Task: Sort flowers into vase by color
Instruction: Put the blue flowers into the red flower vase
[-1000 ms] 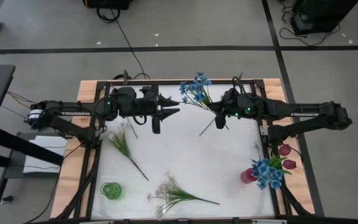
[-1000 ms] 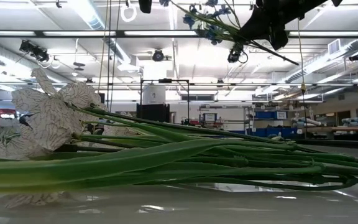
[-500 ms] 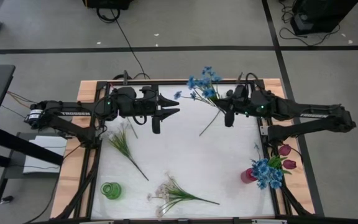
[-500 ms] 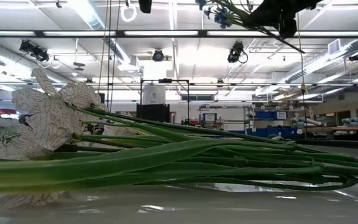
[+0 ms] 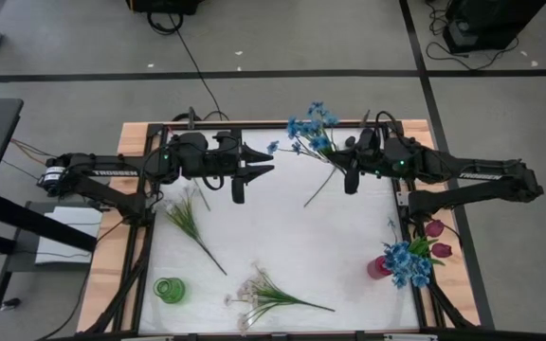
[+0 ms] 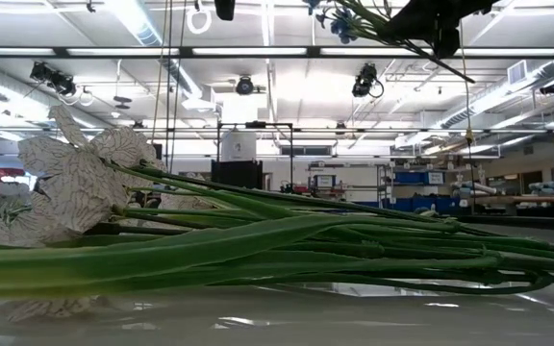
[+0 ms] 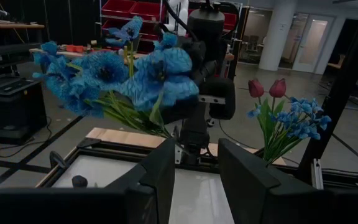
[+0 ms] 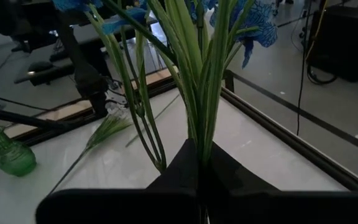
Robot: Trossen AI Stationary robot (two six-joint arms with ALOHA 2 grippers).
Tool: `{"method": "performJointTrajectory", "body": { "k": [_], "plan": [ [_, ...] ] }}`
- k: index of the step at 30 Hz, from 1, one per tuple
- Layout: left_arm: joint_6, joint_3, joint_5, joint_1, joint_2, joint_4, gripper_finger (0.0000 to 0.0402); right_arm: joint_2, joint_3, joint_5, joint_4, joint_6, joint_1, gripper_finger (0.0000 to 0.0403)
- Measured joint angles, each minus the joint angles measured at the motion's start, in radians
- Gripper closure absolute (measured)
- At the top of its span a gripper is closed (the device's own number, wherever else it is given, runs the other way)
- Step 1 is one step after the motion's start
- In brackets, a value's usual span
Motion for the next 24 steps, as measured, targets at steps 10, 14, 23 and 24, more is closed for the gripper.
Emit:
{"method": "performJointTrajectory", "body": {
  "k": [10, 14, 23, 24],
  "plan": [
    [0.0, 0.0, 0.0, 0.0, 0.0, 0.0, 0.0276, -0.005, 0.0, -0.015, 0.003, -0.018, 0.0, 0.0391],
    [0.0, 0.0, 0.0, 0.0, 0.0, 0.0, 0.0276, -0.022, 0.0, -0.019, 0.003, -0.018, 0.0, 0.0391],
    [0.0, 0.0, 0.0, 0.0, 0.0, 0.0, 0.0276, -0.104, 0.0, -0.036, 0.001, -0.025, -0.027, 0.0391],
    [0.0, 0.0, 0.0, 0.0, 0.0, 0.0, 0.0276, -0.114, 0.0, -0.043, 0.0, -0.026, -0.032, 0.0391]
  ]
}}
